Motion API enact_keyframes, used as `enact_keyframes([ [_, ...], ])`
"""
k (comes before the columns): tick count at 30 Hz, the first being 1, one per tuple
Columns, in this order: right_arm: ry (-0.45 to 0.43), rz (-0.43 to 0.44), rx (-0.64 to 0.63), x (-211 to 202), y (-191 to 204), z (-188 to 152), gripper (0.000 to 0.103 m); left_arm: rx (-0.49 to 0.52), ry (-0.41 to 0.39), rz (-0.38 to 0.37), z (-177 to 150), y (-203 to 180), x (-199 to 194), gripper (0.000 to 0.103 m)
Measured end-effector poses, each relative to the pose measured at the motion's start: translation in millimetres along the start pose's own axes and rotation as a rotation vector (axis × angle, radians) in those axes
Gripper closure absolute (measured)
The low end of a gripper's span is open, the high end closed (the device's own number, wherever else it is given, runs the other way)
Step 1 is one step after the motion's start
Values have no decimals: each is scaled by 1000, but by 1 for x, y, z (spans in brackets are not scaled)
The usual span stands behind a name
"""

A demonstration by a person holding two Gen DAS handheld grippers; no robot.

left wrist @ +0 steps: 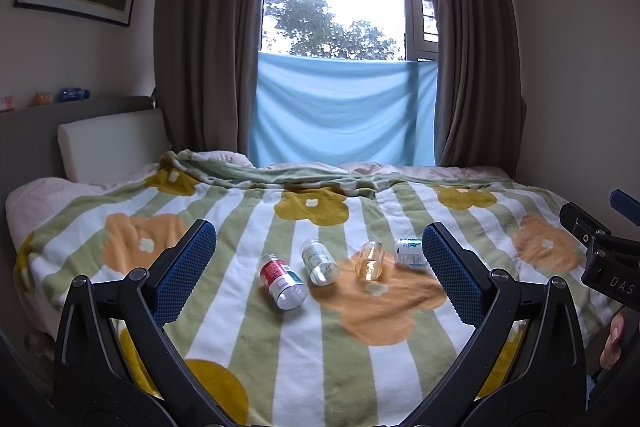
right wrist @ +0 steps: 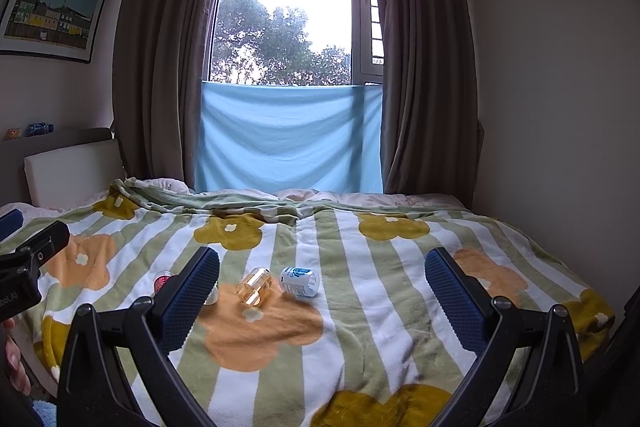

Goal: Flip cup upside down

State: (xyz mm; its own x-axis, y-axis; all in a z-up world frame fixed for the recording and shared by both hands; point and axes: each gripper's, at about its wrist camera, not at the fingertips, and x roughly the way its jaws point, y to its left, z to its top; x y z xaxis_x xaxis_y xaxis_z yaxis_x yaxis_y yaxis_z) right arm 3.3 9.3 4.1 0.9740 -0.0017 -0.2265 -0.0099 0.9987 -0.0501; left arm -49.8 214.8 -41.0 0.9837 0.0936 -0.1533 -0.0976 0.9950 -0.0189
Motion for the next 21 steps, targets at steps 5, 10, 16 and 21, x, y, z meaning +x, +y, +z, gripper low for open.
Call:
enact_keyframes([
  [5,0,1,2,0,0,0,0,-1,0,-1,1,1,-1,0],
  [10,-1,1,2,0,-1,-1,0,-3,0,-1,2,0,-1,0],
  [16,-2,1,3,0,-1,-1,0,-6,5,-3,3,-2,1,0],
  [21,0,3,5,0,-1,-2,0,-9,18,-1,3,4,11,0],
])
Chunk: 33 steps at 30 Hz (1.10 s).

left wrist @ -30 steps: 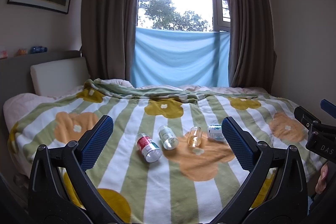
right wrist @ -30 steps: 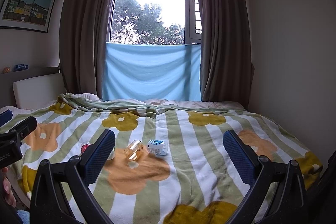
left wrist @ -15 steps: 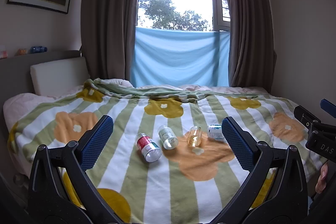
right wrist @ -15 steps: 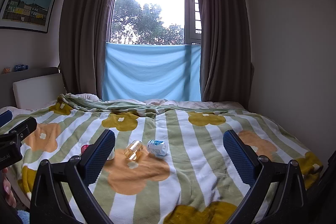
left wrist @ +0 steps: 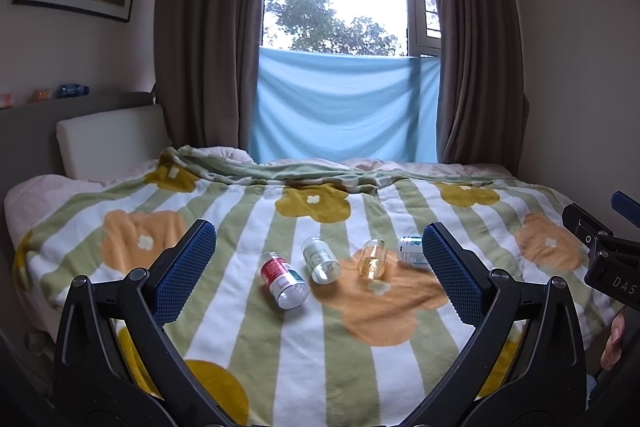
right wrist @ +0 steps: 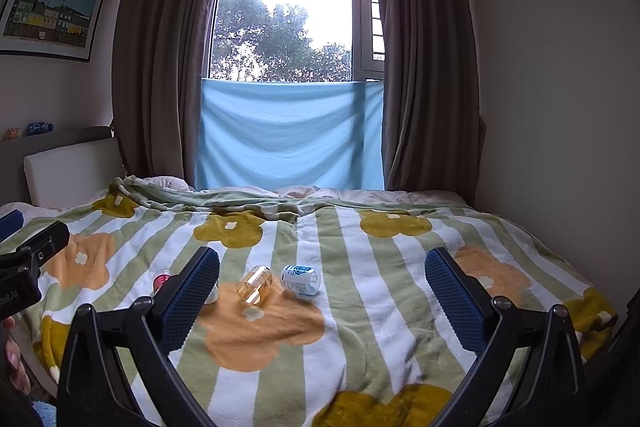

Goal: Flip cup upside down

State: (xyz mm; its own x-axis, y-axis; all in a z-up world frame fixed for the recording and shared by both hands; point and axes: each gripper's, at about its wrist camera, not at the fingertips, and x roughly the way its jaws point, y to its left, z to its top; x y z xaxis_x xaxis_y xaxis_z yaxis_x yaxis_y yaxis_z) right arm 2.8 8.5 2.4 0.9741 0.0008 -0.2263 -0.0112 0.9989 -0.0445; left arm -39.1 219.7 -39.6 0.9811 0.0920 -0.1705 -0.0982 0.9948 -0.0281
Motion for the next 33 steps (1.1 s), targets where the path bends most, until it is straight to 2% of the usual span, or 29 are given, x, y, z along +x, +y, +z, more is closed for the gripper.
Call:
enact_keyframes([
  [5,18,4,-1,6,3,-1,0,9,55,-24,1,0,30,0],
  [10,58,14,2,26,2,-10,0,76,176,-94,6,-14,99,0],
  [15,92,15,-2,53,0,-20,0,212,379,-183,11,-45,213,0],
  [19,122,11,10,74,-8,-28,0,299,554,-238,2,-71,312,0],
  [24,165,-8,21,99,-17,-41,0,344,766,-241,-28,-96,420,0],
  [30,217,-8,39,124,-28,-58,0,344,1032,-256,-80,-116,498,0],
  [33,238,-8,25,133,-28,-65,0,358,1101,-228,-101,-120,519,0],
])
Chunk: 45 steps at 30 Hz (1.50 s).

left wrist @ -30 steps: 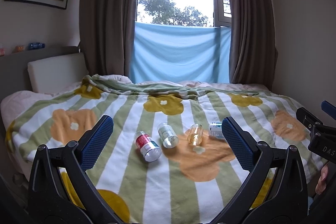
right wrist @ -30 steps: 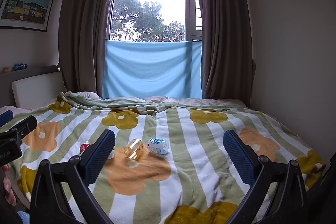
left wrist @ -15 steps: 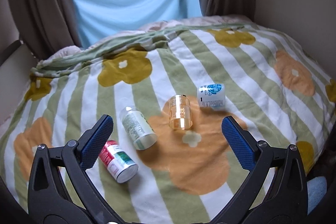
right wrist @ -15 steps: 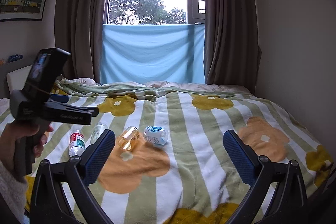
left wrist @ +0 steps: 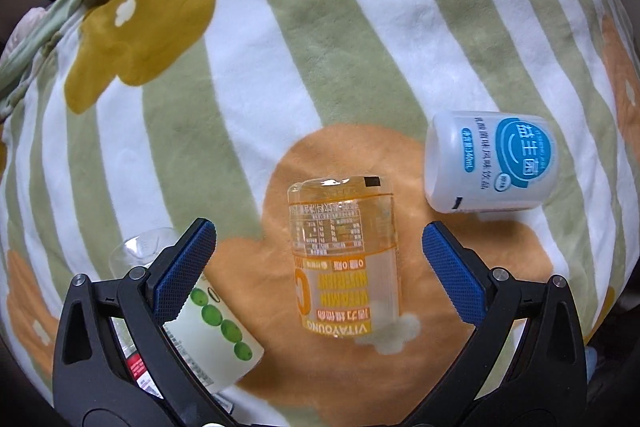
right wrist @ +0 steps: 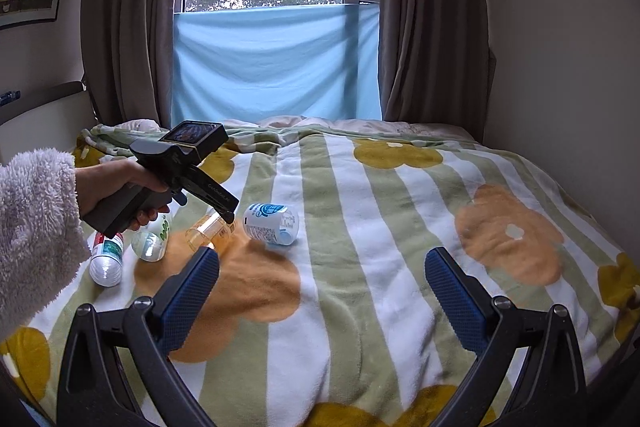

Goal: Flip cup upside down
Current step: 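Reach the left gripper down and close it around the orange plastic bottle, then lift the orange bottle with the left gripper, set it down, open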

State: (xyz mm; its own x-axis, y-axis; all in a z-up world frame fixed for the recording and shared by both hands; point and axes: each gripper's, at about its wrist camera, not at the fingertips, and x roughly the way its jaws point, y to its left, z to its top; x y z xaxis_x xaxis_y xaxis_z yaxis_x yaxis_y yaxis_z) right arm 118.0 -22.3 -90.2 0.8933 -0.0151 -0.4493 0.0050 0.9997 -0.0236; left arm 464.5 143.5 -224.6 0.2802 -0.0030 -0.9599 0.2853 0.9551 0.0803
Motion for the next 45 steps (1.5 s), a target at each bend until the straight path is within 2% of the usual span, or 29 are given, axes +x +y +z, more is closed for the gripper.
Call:
enact_keyframes([
  [2,8,8,-3,7,0,-3,0,-4,25,8,4,1,13,2],
  [7,22,22,-7,14,1,-10,0,-10,77,-40,6,2,30,18],
  [9,28,26,-5,17,1,-11,0,-7,92,-72,5,0,32,34],
  [11,31,30,-3,17,2,-12,0,0,98,-84,4,-3,33,45],
  [20,22,39,9,7,2,-9,0,62,70,-38,-14,-18,16,46],
  [26,8,54,52,-6,-4,-3,0,82,57,-60,-43,-24,-15,46],
  [32,-36,62,62,-37,-5,3,0,97,44,-93,-80,-40,-50,46],
  [35,-61,67,62,-54,-6,5,0,132,67,-108,-108,-50,-70,46],
  [40,-92,80,70,-78,-7,7,0,238,125,-123,-150,-87,-89,46],
  [45,-106,98,83,-92,-8,4,0,321,229,-133,-196,-120,-80,46],
])
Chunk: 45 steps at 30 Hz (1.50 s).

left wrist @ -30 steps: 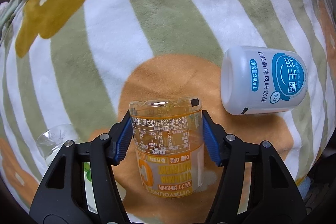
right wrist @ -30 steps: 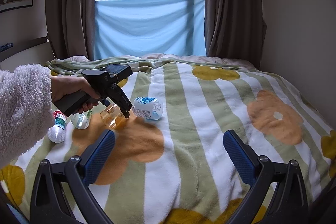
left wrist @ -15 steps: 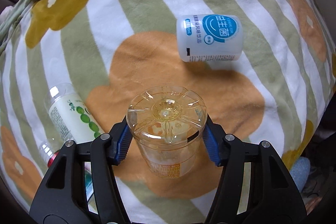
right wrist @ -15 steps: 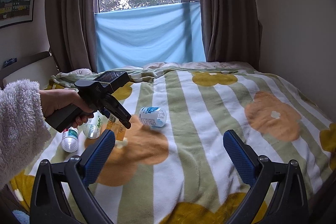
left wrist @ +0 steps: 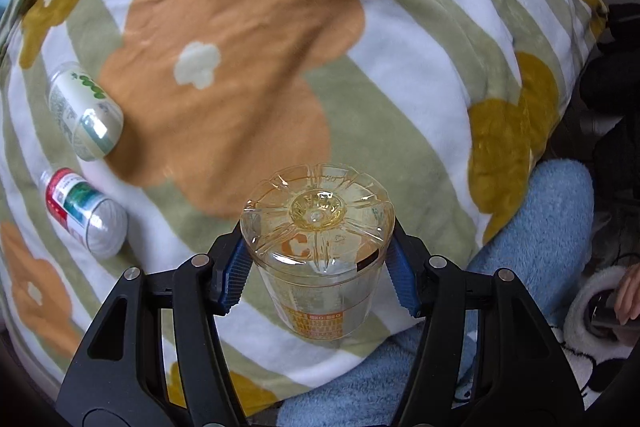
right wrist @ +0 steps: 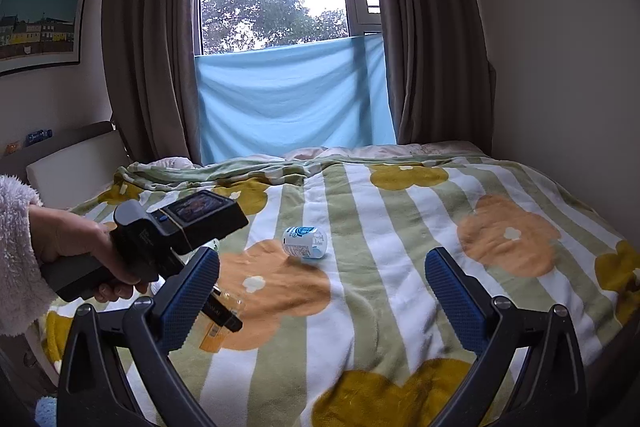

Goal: Flip cup upside down
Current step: 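Lift the orange bottle with the left gripper, set it down, open, then reach the right gripper to the orange bottle and close around it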

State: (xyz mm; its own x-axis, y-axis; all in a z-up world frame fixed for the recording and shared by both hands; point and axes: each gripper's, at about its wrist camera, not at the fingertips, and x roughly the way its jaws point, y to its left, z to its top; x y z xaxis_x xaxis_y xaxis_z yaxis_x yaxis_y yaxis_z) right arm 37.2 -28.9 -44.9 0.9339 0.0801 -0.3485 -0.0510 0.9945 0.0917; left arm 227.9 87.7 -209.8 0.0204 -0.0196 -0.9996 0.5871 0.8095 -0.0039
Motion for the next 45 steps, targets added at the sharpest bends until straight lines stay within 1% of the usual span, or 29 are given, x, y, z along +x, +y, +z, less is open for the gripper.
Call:
enact_keyframes([
  [2,-1,7,6,-4,0,-1,0,0,27,11,-4,-3,15,46],
  [6,1,3,7,-8,-2,-4,0,-51,53,18,-1,5,45,46],
  [10,8,-12,7,-6,-8,-4,0,-74,36,51,5,9,57,44],
  [11,8,-16,9,-9,-9,-5,0,-68,33,77,6,9,58,34],
  [12,10,-19,11,-8,-10,-5,0,-58,23,108,6,7,58,15],
  [13,13,-21,14,-6,-12,-5,0,-47,4,129,6,6,57,7],
  [14,16,-24,18,-5,-13,-6,0,-39,-17,135,5,5,54,0],
  [17,27,-25,27,-3,-17,-9,0,-52,-56,122,1,5,45,0],
  [20,39,-15,34,-2,-17,-10,0,-88,-116,106,-9,10,28,0],
  [24,41,6,23,-4,-14,-5,0,-168,-221,60,-40,17,0,0],
  [26,74,41,20,-1,-12,0,0,-208,-292,67,-65,21,-18,0],
  [28,115,74,22,4,-9,4,0,-255,-370,89,-88,23,-35,0],
  [30,162,113,35,10,-6,7,0,-311,-446,101,-111,21,-48,0],
  [32,206,163,67,16,-2,8,0,-375,-517,92,-131,23,-58,0],
  [34,269,195,106,24,2,8,0,-420,-570,77,-152,21,-65,0],
  [36,323,229,140,34,7,8,0,-458,-638,94,-171,18,-71,0],
  [38,370,274,175,45,13,9,0,-483,-699,119,-189,13,-75,0],
  [42,491,306,230,72,25,4,0,-520,-826,162,-219,6,-84,0],
  [45,585,341,291,96,35,-6,0,-516,-903,162,-234,2,-87,0],
])
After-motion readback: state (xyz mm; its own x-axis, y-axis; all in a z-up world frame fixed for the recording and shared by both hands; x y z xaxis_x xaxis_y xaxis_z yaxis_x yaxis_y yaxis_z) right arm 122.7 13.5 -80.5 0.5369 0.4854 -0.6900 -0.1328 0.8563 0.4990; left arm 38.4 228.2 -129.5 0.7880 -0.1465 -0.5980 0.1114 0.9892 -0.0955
